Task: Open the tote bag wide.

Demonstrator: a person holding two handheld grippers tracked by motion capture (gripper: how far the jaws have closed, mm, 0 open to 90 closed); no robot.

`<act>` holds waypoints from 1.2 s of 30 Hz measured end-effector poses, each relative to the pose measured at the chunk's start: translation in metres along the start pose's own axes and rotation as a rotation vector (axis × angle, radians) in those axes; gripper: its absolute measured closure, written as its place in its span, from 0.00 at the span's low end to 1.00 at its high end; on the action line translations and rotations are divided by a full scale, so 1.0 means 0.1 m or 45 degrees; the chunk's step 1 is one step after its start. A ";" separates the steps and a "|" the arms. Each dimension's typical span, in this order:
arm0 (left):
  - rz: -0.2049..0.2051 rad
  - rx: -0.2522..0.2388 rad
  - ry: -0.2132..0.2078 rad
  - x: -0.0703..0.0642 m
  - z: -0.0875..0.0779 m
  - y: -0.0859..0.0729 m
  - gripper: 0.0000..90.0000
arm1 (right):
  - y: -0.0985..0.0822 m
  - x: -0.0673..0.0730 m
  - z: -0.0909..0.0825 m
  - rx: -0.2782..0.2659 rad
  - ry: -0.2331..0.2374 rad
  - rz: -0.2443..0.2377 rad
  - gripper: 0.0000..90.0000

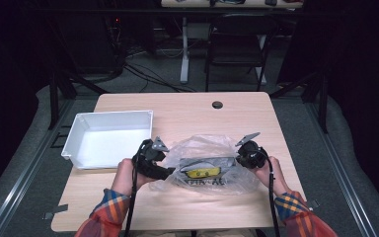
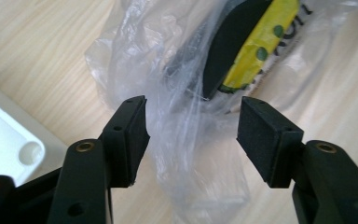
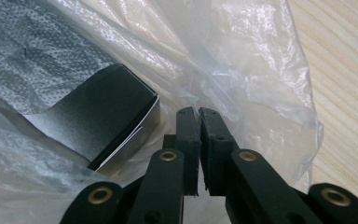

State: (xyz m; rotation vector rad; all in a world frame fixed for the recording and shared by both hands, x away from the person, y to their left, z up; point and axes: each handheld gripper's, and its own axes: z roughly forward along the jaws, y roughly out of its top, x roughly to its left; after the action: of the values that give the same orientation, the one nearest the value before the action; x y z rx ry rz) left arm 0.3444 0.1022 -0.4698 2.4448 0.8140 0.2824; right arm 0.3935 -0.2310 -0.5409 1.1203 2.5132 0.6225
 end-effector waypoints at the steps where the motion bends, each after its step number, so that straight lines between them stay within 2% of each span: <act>1: 0.000 0.035 0.011 0.00 0.11 0.02 0.47 | 0.00 0.00 0.00 -0.003 0.001 0.003 0.97; 4: -0.009 0.138 0.058 0.01 0.38 0.04 0.50 | 0.00 0.01 0.02 -0.030 0.006 0.023 0.97; 6: 0.018 0.215 0.091 0.04 0.53 0.03 0.61 | 0.01 0.01 0.00 -0.010 -0.001 0.002 0.97; 7: 0.023 0.222 0.093 0.05 0.56 0.03 0.72 | 0.01 0.01 0.00 -0.010 -0.002 0.001 0.97; 9: 0.013 0.206 0.135 0.07 0.61 0.03 0.87 | 0.02 0.00 0.00 -0.012 0.000 0.000 0.97; 11: -0.011 0.174 0.193 0.09 0.63 0.05 0.93 | 0.02 0.00 0.01 -0.026 -0.011 0.002 0.97; 14: -0.061 0.156 0.271 0.14 0.67 0.08 0.95 | 0.04 0.00 0.02 -0.037 -0.028 0.007 0.97; 16: -0.067 0.180 0.307 0.18 0.72 0.09 0.95 | 0.05 0.00 0.03 -0.038 -0.043 0.008 0.96; 21: -0.040 0.267 0.396 0.19 0.93 0.09 0.96 | 0.07 0.01 0.08 -0.024 -0.105 0.011 0.95; 23: -0.019 0.280 0.434 0.18 0.97 0.10 0.96 | 0.07 0.01 0.09 -0.015 -0.164 0.001 0.95; 25: -0.003 0.297 0.458 0.18 1.00 0.09 0.96 | 0.06 -0.02 0.09 -0.008 -0.196 0.007 0.94; 26: -0.003 0.302 0.462 0.19 1.02 0.08 0.96 | 0.05 -0.04 0.09 -0.016 -0.209 0.029 0.94; 29: -0.013 0.314 0.446 0.20 1.03 0.04 0.96 | 0.00 -0.10 0.09 0.002 -0.222 0.046 0.93; 30: -0.016 0.316 0.430 0.19 1.02 0.04 0.96 | -0.01 -0.12 0.10 0.001 -0.204 0.060 0.92; 33: -0.032 0.299 0.365 0.18 0.99 0.03 0.94 | -0.03 -0.14 0.06 0.018 -0.156 0.053 0.85; 36: -0.050 0.281 0.318 0.18 0.95 0.02 0.90 | -0.05 -0.18 -0.06 -0.015 -0.118 0.072 0.77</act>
State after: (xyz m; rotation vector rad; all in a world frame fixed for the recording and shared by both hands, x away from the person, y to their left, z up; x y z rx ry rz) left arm 0.3933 0.0709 -0.5471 2.6288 1.0475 0.5160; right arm 0.3989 -0.2491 -0.5362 1.1918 2.4045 0.5853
